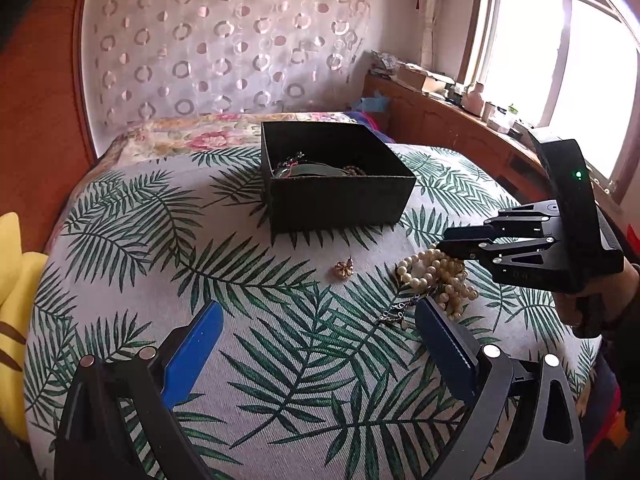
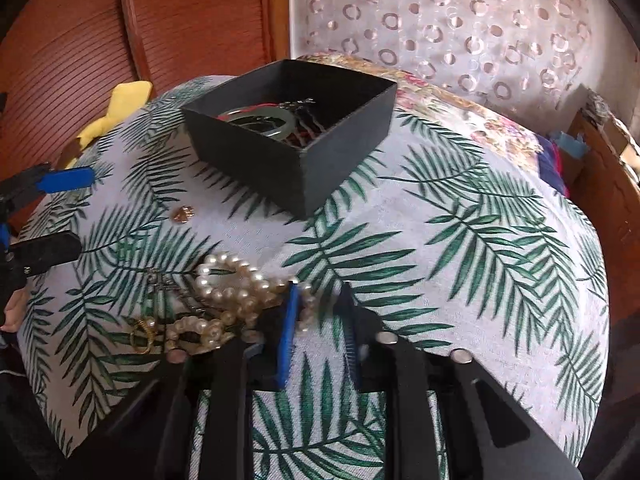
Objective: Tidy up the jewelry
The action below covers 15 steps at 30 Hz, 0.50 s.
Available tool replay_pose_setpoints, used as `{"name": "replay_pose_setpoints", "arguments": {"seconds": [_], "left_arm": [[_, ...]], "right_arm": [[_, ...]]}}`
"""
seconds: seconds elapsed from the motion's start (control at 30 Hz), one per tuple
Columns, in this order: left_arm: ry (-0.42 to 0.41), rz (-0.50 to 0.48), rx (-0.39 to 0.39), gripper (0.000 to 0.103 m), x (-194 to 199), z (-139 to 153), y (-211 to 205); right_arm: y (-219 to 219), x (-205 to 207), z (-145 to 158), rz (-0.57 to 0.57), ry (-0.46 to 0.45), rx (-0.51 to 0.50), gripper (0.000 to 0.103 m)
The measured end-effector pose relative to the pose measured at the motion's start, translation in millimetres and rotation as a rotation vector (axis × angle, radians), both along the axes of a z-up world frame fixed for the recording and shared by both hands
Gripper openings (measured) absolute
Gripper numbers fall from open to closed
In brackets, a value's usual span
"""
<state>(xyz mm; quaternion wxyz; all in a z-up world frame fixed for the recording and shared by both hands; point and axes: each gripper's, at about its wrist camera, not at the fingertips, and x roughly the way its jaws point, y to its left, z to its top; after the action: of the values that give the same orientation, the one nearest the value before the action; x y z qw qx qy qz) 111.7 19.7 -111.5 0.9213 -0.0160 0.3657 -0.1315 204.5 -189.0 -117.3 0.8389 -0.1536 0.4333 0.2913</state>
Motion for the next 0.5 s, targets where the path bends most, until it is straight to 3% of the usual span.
{"name": "replay_pose_setpoints", "arguments": {"seconds": [0.23, 0.5], "left_arm": [[0.005, 0.0, 0.004, 0.093, -1, -2, 0], [0.016, -0.004, 0.01, 0.093, -1, -8, -3]], "right_arm": [[-2, -17, 8, 0.015, -0.051, 0.013, 0.008], [-28, -43, 70, -0.008, -0.185, 0.146, 0.008]]}}
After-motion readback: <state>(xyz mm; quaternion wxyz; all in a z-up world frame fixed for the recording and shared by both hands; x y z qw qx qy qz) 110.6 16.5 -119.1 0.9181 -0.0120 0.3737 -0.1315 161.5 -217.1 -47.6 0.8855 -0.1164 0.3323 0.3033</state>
